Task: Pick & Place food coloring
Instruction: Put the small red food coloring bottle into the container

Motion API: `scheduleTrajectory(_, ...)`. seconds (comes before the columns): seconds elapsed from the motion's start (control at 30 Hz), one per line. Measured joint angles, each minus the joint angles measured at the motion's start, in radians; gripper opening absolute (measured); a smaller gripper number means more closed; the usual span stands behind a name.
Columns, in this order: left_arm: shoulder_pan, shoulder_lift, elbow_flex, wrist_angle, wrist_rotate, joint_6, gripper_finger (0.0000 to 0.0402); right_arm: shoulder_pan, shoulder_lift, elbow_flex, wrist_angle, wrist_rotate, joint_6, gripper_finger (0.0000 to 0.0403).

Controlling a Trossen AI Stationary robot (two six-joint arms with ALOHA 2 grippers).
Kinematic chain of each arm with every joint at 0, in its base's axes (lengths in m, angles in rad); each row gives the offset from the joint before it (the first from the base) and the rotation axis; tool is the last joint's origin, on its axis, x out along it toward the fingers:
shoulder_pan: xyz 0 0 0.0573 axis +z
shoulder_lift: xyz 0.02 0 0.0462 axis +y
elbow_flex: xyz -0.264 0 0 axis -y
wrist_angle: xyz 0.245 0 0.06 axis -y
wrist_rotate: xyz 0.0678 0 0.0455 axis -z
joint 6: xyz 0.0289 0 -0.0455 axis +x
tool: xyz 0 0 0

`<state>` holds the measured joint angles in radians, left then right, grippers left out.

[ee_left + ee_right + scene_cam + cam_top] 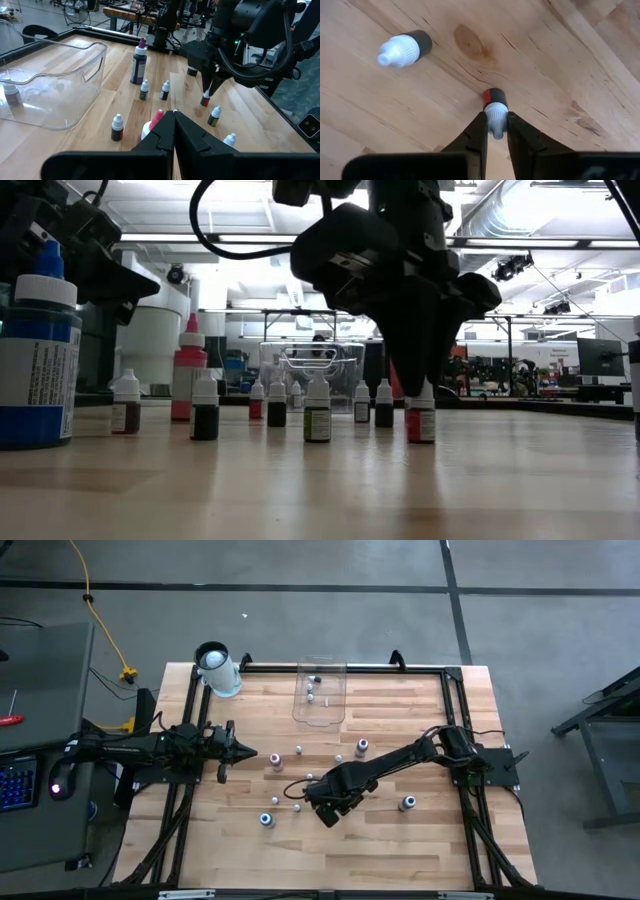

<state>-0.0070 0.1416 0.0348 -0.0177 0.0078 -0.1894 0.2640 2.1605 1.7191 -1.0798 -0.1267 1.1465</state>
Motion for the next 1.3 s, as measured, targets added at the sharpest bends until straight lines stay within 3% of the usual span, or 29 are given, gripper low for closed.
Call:
scheduleTrajectory(0.6, 0.0, 0.0, 0.0, 0.0, 0.0, 0.0, 0.0001, 0.0, -0.1, 0.0, 0.0, 0.015, 0.002, 0.0038)
scheduleTrajectory(0.93, 0.0, 0.0, 0.0, 0.0, 0.0, 0.0, 0.0001, -0.006, -0.243, 0.0, 0.001, 0.151, -0.011, 0.0039)
scheduleTrajectory(1.13, 0.0, 0.0, 0.0, 0.0, 0.0, 0.0, 0.0001, -0.07, -0.354, 0.0, -0.007, 0.235, -0.129, 0.0038)
scheduleTrajectory(1.3, 0.0, 0.0, 0.0, 0.0, 0.0, 0.0, 0.0001, -0.192, -0.404, 0.0, 0.021, 0.247, -0.327, 0.0039)
